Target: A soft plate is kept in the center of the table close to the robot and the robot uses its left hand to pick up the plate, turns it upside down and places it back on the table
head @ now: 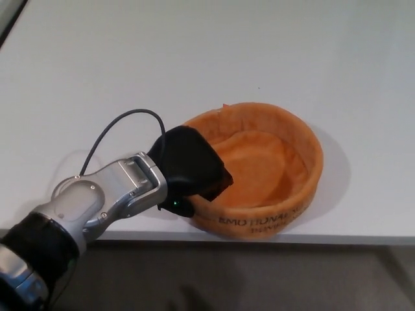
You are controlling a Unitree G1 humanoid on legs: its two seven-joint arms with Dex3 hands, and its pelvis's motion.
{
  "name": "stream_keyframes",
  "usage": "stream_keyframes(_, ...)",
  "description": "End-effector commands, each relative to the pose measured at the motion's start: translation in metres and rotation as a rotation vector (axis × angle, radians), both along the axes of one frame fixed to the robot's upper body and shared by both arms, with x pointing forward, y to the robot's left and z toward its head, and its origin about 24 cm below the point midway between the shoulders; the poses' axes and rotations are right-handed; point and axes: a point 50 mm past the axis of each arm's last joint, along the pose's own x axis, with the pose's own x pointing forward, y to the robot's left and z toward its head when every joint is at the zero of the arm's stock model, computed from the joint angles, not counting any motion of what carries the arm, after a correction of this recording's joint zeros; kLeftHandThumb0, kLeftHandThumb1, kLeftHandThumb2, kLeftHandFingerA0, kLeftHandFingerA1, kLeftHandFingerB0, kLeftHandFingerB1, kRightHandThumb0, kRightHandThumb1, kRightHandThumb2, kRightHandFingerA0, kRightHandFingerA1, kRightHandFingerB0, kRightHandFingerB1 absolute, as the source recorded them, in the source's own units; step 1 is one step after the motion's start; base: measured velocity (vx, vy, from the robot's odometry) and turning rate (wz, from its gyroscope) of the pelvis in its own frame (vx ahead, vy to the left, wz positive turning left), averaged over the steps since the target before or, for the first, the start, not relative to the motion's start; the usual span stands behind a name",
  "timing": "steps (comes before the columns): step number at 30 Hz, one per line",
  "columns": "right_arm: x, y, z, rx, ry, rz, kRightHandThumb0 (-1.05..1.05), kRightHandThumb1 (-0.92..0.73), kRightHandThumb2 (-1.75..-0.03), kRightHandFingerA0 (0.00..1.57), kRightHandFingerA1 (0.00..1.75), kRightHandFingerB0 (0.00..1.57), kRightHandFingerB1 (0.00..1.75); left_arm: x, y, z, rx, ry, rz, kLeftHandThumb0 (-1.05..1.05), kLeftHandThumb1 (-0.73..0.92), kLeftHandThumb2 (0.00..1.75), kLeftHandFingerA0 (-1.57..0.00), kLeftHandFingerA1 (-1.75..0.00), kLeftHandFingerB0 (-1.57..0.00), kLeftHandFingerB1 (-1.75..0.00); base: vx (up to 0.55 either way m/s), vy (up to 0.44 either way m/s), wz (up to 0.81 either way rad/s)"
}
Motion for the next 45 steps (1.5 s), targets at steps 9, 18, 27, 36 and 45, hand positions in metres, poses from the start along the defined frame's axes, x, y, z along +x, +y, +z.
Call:
stream_keyframes(9, -0.001, -0.004, -0.001, 0.01, 0.017, -0.014, -0.74, -0.73, -1.09, 0.54, 0.58, 0.27, 0.48, 0.004, 0.003, 0.018, -0.457, 0.468, 0.338, -0.27, 0.6, 0.57, -0.8, -1.75, -0.68, -1.75, 0.0, 0.0, 0.0)
stream_keyframes(18, -0.003, -0.004, -0.001, 0.001, 0.026, -0.018, -0.79, -0.79, -1.11, 0.53, 0.56, 0.26, 0.46, 0.009, 0.009, 0.04, -0.669, 0.659, 0.312, -0.34, 0.55, 0.64, -0.86, -1.75, -0.72, -1.75, 0.0, 0.0, 0.0)
stream_keyframes(27, -0.004, -0.003, -0.002, 0.013, 0.022, -0.025, -0.74, -0.74, -1.1, 0.61, 0.6, 0.29, 0.49, 0.01, 0.009, 0.051, -0.886, 0.759, 0.274, -0.28, 0.53, 0.69, -0.87, -1.75, -0.74, -1.75, 0.0, 0.0, 0.0)
stream_keyframes(36, -0.004, -0.002, -0.001, 0.002, 0.027, -0.015, -0.76, -0.77, -1.1, 0.63, 0.6, 0.29, 0.48, 0.007, 0.003, 0.056, -1.575, 1.256, 0.299, -0.22, 0.57, 0.67, -0.92, -1.75, -0.7, -1.75, 0.0, 0.0, 0.0)
stream_keyframes(45, -0.003, -0.003, 0.0, 0.006, 0.031, -0.024, -0.74, -0.76, -1.09, 0.64, 0.6, 0.29, 0.49, 0.001, 0.001, 0.083, -2.058, 1.479, -0.003, -0.3, 0.61, 0.62, -0.96, -1.75, -0.68, -1.75, 0.0, 0.0, 0.0)
